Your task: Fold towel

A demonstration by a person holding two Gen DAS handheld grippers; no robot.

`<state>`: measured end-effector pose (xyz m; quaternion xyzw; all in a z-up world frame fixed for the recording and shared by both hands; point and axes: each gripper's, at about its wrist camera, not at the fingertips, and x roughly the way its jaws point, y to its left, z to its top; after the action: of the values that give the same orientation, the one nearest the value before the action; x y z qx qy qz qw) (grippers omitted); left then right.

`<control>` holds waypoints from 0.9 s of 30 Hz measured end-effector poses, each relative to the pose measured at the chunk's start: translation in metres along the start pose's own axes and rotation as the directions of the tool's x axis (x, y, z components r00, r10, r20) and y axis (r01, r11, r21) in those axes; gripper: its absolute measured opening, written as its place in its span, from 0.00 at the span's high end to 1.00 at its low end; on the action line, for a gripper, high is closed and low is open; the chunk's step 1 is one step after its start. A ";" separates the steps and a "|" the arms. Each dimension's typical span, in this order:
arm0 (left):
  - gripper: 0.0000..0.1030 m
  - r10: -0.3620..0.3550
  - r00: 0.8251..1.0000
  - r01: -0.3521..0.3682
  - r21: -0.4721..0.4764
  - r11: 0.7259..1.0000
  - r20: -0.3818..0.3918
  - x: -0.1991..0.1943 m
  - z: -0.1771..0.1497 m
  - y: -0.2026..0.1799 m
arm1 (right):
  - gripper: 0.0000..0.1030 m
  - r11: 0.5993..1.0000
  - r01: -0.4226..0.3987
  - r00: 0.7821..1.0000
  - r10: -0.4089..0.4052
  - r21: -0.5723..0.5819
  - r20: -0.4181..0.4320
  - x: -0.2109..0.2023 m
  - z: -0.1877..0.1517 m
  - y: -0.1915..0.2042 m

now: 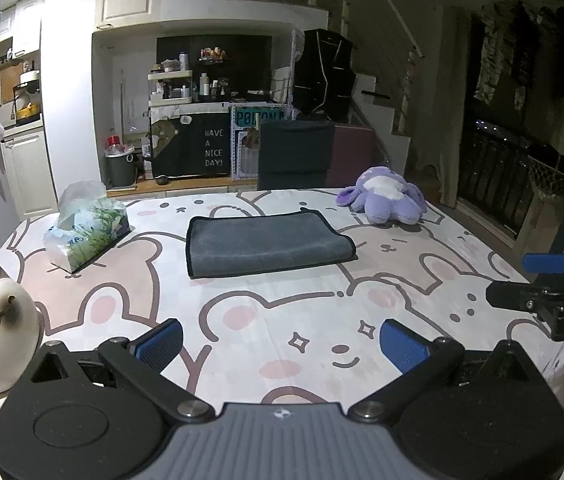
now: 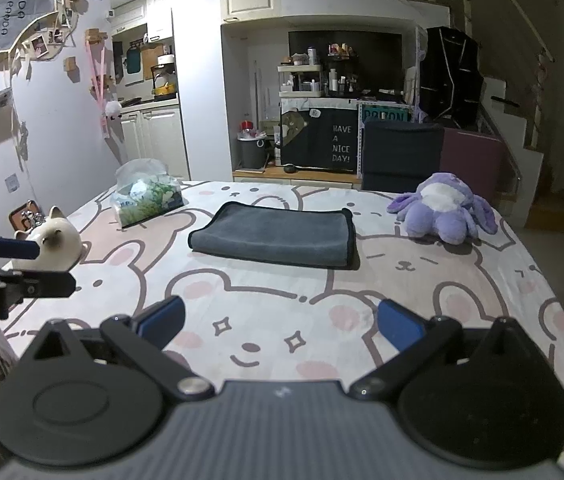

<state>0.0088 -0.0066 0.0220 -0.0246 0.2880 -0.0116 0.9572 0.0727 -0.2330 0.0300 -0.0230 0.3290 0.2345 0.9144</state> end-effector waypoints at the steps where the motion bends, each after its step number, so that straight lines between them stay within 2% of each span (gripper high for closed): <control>1: 0.00 -0.001 1.000 0.001 0.002 1.000 -0.001 0.000 0.000 0.000 | 0.00 1.000 0.000 1.000 0.000 0.002 0.000 0.000 0.000 0.000; 27: 0.00 -0.005 1.000 0.005 0.003 1.000 -0.004 0.000 -0.002 0.000 | 0.00 1.000 -0.011 1.000 0.011 -0.002 -0.006 0.001 -0.004 0.000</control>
<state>0.0075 -0.0069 0.0206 -0.0239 0.2897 -0.0143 0.9567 0.0708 -0.2331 0.0262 -0.0230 0.3317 0.2400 0.9121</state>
